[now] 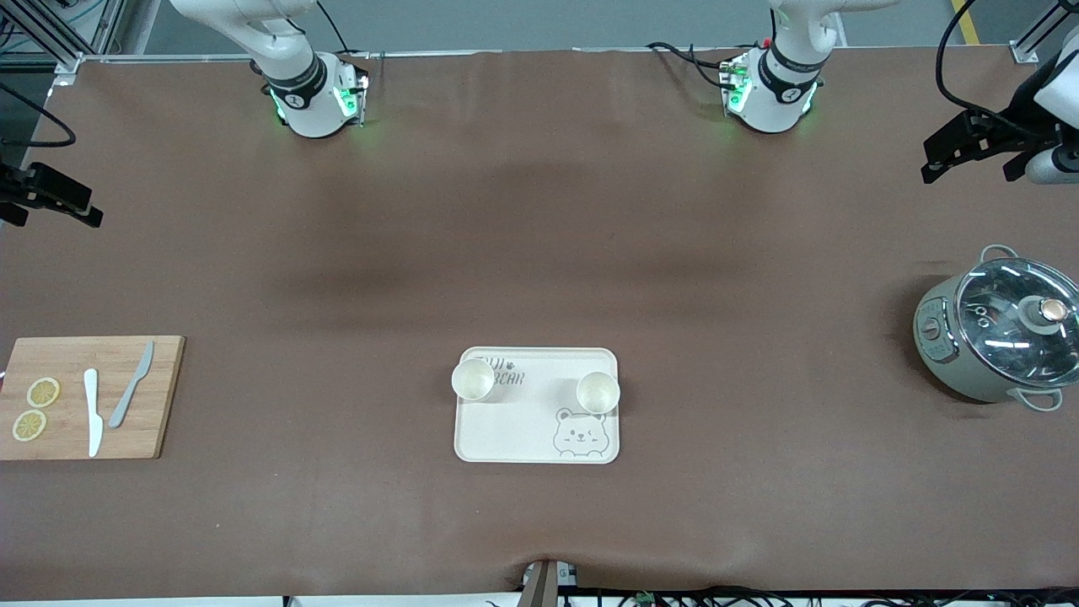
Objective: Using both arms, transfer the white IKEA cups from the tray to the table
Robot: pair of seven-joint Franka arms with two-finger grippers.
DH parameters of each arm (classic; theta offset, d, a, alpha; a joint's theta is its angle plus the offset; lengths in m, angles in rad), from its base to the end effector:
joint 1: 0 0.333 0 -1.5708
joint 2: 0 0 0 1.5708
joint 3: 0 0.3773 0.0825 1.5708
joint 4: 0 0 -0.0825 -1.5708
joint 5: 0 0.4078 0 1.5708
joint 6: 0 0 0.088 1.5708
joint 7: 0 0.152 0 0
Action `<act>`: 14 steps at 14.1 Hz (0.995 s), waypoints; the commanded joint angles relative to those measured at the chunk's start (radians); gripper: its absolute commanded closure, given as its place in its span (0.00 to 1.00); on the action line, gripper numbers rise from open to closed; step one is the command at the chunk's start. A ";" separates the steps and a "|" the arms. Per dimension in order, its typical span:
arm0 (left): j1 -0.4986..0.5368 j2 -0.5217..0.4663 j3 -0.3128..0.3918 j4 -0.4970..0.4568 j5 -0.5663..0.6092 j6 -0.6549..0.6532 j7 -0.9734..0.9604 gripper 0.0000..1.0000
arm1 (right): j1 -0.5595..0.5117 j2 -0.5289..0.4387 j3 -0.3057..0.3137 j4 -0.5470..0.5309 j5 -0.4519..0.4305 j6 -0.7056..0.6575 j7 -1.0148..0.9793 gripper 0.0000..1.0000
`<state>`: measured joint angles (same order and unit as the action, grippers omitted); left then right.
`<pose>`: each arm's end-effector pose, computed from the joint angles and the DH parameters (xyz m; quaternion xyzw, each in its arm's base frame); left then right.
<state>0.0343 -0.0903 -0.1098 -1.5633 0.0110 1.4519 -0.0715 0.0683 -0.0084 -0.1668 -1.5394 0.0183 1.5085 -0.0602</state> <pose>0.5293 -0.0415 0.6840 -0.9999 0.0011 0.0100 0.0112 0.5656 -0.0534 0.6557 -0.9997 0.0187 0.0105 0.0107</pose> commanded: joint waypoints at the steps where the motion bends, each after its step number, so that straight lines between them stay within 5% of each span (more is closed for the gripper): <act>1: 0.001 0.006 -0.002 0.017 -0.019 -0.012 0.021 0.00 | -0.008 0.002 0.004 0.004 -0.014 -0.005 -0.006 0.00; 14: 0.000 0.073 -0.002 0.017 -0.055 0.013 0.016 0.00 | -0.015 0.004 0.004 0.004 -0.003 -0.007 -0.004 0.00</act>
<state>0.0336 -0.0299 -0.1093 -1.5635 -0.0206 1.4630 -0.0716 0.0668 -0.0067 -0.1683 -1.5395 0.0183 1.5070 -0.0602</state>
